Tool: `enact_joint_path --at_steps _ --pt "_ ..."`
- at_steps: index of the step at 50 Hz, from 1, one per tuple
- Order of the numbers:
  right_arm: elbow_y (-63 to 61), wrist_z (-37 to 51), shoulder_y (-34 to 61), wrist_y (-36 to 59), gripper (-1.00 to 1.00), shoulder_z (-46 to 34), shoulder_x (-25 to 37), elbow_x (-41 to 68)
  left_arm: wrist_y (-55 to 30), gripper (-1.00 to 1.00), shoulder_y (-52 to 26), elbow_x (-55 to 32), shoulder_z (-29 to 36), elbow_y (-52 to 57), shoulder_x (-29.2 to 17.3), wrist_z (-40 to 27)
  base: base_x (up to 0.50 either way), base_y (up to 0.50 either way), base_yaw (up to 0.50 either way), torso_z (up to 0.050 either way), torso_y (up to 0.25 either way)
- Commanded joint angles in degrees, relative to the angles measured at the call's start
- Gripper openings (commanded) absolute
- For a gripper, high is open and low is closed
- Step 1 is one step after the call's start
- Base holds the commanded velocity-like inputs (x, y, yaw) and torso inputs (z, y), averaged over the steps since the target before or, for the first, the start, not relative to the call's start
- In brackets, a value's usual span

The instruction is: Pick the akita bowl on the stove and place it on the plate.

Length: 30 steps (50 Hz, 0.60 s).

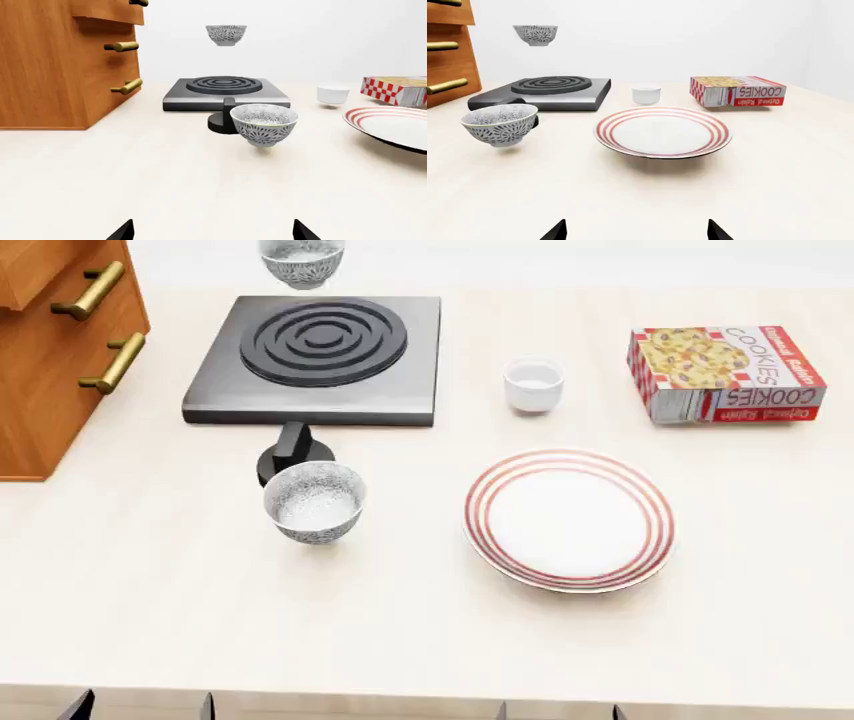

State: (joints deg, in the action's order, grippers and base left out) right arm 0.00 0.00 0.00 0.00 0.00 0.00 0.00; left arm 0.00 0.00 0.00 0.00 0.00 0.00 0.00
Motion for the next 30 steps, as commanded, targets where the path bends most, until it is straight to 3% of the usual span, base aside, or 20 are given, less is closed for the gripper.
enact_joint_path --at_steps 1,30 --pt "-0.3 1.3 -0.1 0.3 1.00 -1.2 0.9 0.8 0.3 1.00 0.0 -0.9 1.2 -0.1 -1.0 -0.8 0.00 0.00 0.00 0.000 0.000" --pt "0.8 4.6 0.9 -0.1 1.00 -5.2 4.1 4.5 1.6 1.00 0.2 -4.0 5.2 -0.1 -4.4 -4.3 0.00 0.00 0.00 0.000 0.000"
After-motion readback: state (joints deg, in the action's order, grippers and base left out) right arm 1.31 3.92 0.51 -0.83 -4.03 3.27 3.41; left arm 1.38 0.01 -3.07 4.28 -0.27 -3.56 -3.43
